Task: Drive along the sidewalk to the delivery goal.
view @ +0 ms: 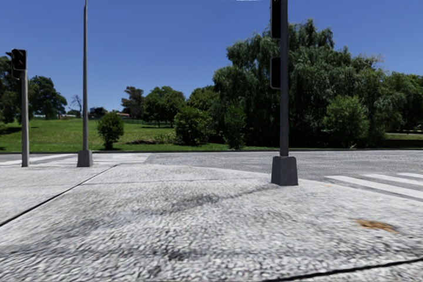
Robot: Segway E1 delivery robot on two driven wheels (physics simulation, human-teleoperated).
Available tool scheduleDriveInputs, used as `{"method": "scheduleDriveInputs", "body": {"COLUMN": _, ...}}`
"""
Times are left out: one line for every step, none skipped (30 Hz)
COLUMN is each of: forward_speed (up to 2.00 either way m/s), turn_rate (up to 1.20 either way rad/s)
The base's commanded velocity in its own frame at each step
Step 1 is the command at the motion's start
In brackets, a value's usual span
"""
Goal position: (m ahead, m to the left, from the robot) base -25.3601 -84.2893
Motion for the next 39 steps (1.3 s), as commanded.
{"method": "scheduleDriveInputs", "body": {"forward_speed": 2.00, "turn_rate": -0.63}}
{"method": "scheduleDriveInputs", "body": {"forward_speed": 2.00, "turn_rate": -0.63}}
{"method": "scheduleDriveInputs", "body": {"forward_speed": 2.00, "turn_rate": -0.63}}
{"method": "scheduleDriveInputs", "body": {"forward_speed": 2.00, "turn_rate": -0.63}}
{"method": "scheduleDriveInputs", "body": {"forward_speed": 2.00, "turn_rate": -0.63}}
{"method": "scheduleDriveInputs", "body": {"forward_speed": 2.00, "turn_rate": -0.63}}
{"method": "scheduleDriveInputs", "body": {"forward_speed": 2.00, "turn_rate": -0.63}}
{"method": "scheduleDriveInputs", "body": {"forward_speed": 2.00, "turn_rate": -0.63}}
{"method": "scheduleDriveInputs", "body": {"forward_speed": 2.00, "turn_rate": -0.63}}
{"method": "scheduleDriveInputs", "body": {"forward_speed": 2.00, "turn_rate": -0.63}}
{"method": "scheduleDriveInputs", "body": {"forward_speed": 2.00, "turn_rate": -0.63}}
{"method": "scheduleDriveInputs", "body": {"forward_speed": 2.00, "turn_rate": -0.63}}
{"method": "scheduleDriveInputs", "body": {"forward_speed": 2.00, "turn_rate": -0.63}}
{"method": "scheduleDriveInputs", "body": {"forward_speed": 2.00, "turn_rate": -0.64}}
{"method": "scheduleDriveInputs", "body": {"forward_speed": 2.00, "turn_rate": -0.64}}
{"method": "scheduleDriveInputs", "body": {"forward_speed": 2.00, "turn_rate": -0.66}}
{"method": "scheduleDriveInputs", "body": {"forward_speed": 2.00, "turn_rate": -0.70}}
{"method": "scheduleDriveInputs", "body": {"forward_speed": 2.00, "turn_rate": -0.70}}
{"method": "scheduleDriveInputs", "body": {"forward_speed": 2.00, "turn_rate": -0.71}}
{"method": "scheduleDriveInputs", "body": {"forward_speed": 2.00, "turn_rate": -0.72}}
{"method": "scheduleDriveInputs", "body": {"forward_speed": 2.00, "turn_rate": -0.72}}
{"method": "scheduleDriveInputs", "body": {"forward_speed": 2.00, "turn_rate": -0.72}}
{"method": "scheduleDriveInputs", "body": {"forward_speed": 2.00, "turn_rate": -0.72}}
{"method": "scheduleDriveInputs", "body": {"forward_speed": 2.00, "turn_rate": -0.72}}
{"method": "scheduleDriveInputs", "body": {"forward_speed": 2.00, "turn_rate": -0.72}}
{"method": "scheduleDriveInputs", "body": {"forward_speed": 2.00, "turn_rate": -0.72}}
{"method": "scheduleDriveInputs", "body": {"forward_speed": 2.00, "turn_rate": -0.72}}
{"method": "scheduleDriveInputs", "body": {"forward_speed": 2.00, "turn_rate": -0.72}}
{"method": "scheduleDriveInputs", "body": {"forward_speed": 2.00, "turn_rate": -0.72}}
{"method": "scheduleDriveInputs", "body": {"forward_speed": 2.00, "turn_rate": -0.72}}
{"method": "scheduleDriveInputs", "body": {"forward_speed": 2.00, "turn_rate": -0.72}}
{"method": "scheduleDriveInputs", "body": {"forward_speed": 2.00, "turn_rate": -0.72}}
{"method": "scheduleDriveInputs", "body": {"forward_speed": 2.00, "turn_rate": -0.72}}
{"method": "scheduleDriveInputs", "body": {"forward_speed": 2.00, "turn_rate": -0.72}}
{"method": "scheduleDriveInputs", "body": {"forward_speed": 2.00, "turn_rate": -0.72}}
{"method": "scheduleDriveInputs", "body": {"forward_speed": 2.00, "turn_rate": -0.72}}
{"method": "scheduleDriveInputs", "body": {"forward_speed": 2.00, "turn_rate": -0.72}}
{"method": "scheduleDriveInputs", "body": {"forward_speed": 2.00, "turn_rate": -0.72}}
{"method": "scheduleDriveInputs", "body": {"forward_speed": 2.00, "turn_rate": -0.72}}
